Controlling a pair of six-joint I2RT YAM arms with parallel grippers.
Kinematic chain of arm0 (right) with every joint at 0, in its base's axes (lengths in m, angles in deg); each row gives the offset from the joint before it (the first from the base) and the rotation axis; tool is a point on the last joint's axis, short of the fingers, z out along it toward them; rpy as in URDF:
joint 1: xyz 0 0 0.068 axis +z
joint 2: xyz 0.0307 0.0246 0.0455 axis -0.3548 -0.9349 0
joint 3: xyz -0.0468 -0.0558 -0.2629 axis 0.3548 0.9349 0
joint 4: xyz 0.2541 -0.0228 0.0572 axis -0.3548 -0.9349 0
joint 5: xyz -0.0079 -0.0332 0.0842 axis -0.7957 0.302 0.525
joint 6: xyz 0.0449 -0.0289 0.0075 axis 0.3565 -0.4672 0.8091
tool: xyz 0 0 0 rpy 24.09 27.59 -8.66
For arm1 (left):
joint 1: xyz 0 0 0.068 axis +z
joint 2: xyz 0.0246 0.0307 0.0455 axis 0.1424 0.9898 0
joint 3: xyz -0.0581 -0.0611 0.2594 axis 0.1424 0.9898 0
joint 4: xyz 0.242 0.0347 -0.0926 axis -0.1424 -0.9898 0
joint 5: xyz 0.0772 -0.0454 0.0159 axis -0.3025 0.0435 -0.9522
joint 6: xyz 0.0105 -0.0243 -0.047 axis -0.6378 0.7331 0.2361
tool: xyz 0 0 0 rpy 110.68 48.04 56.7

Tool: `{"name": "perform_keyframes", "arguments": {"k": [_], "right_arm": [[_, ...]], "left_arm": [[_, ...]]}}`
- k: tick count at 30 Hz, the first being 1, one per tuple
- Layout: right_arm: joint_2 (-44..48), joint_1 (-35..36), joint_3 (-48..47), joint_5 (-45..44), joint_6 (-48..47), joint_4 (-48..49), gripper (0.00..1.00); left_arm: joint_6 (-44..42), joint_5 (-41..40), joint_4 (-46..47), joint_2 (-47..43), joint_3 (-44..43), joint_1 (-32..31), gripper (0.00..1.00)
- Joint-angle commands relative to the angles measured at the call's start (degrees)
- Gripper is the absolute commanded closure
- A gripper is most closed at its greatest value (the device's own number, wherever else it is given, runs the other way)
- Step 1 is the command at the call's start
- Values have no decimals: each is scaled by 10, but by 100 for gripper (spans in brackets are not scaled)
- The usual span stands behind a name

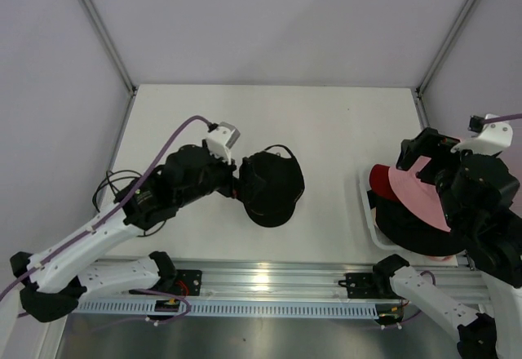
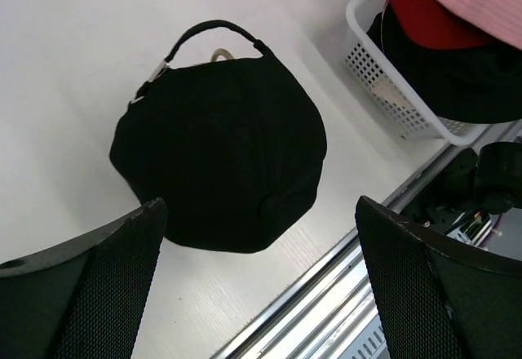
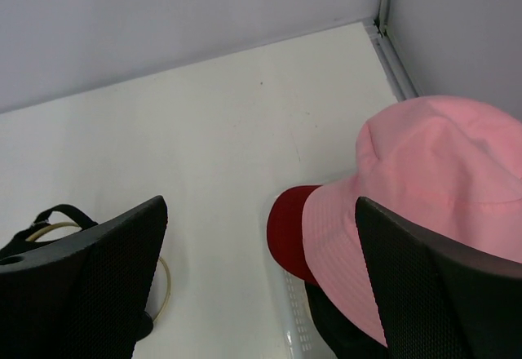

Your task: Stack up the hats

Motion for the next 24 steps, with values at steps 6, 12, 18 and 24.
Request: {"name": "perform_keyframes", "arguments": {"k": [6, 12, 18, 24], "right_arm": [[-45, -1, 29, 35, 6, 3, 1], [-43, -1, 42, 35, -1, 18, 1], [-44, -2, 55, 37, -5, 34, 0], [-50, -2, 57, 37, 4, 34, 1]], "left_arm": [[5, -129, -23, 151, -86, -57, 1], [24, -151, -14, 208, -104, -57, 1], [74, -240, -20, 285, -147, -49, 0], [78, -221, 7, 365, -206, -28, 1]]}}
